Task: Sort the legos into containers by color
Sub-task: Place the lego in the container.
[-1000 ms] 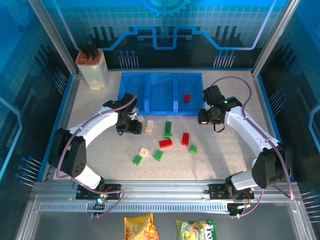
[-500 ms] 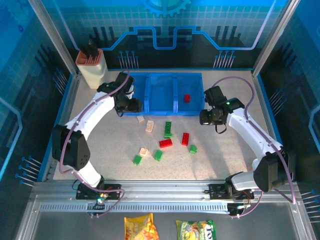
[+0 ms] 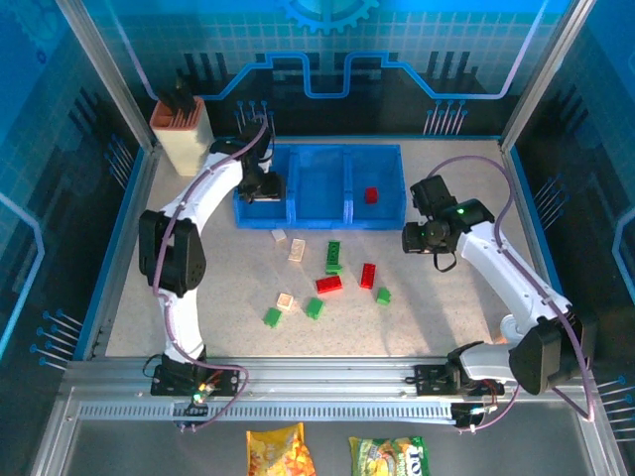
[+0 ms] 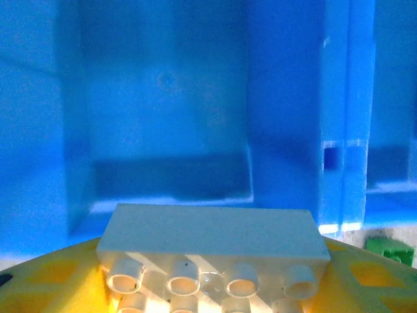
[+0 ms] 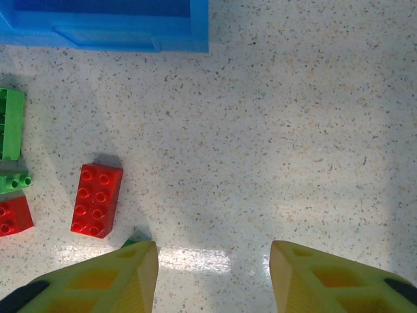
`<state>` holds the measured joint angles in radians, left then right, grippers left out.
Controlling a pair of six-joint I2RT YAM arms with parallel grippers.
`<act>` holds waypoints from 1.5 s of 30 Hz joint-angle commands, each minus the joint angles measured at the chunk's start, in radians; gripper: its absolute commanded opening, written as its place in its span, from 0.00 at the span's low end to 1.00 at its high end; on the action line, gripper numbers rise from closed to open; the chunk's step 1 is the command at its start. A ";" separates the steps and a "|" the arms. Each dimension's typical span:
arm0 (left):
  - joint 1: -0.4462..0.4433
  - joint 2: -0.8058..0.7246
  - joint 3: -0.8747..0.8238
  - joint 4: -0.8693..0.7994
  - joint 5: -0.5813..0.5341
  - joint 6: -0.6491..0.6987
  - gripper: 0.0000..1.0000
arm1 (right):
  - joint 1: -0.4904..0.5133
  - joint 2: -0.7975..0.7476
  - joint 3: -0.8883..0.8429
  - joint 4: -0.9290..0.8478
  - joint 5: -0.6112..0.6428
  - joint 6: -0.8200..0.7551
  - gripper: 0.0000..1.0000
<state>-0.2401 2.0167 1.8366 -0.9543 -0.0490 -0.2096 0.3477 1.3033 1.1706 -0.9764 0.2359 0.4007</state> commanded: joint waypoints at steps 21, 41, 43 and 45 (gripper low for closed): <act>0.056 0.406 0.409 -0.164 -0.009 0.047 0.53 | 0.016 -0.060 -0.013 -0.091 0.048 0.041 0.51; 0.069 0.525 0.477 -0.131 -0.040 0.093 0.56 | 0.016 -0.020 0.001 -0.086 0.049 0.035 0.51; 0.070 0.525 0.477 -0.129 -0.041 0.092 0.57 | 0.015 -0.017 -0.002 -0.082 0.053 0.034 0.51; 0.071 0.525 0.478 -0.126 -0.041 0.093 0.59 | 0.016 -0.010 -0.002 -0.081 0.052 0.035 0.51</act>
<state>-0.1822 2.5198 2.2868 -1.0683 -0.0765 -0.1307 0.3485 1.2816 1.1519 -1.0470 0.2779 0.4294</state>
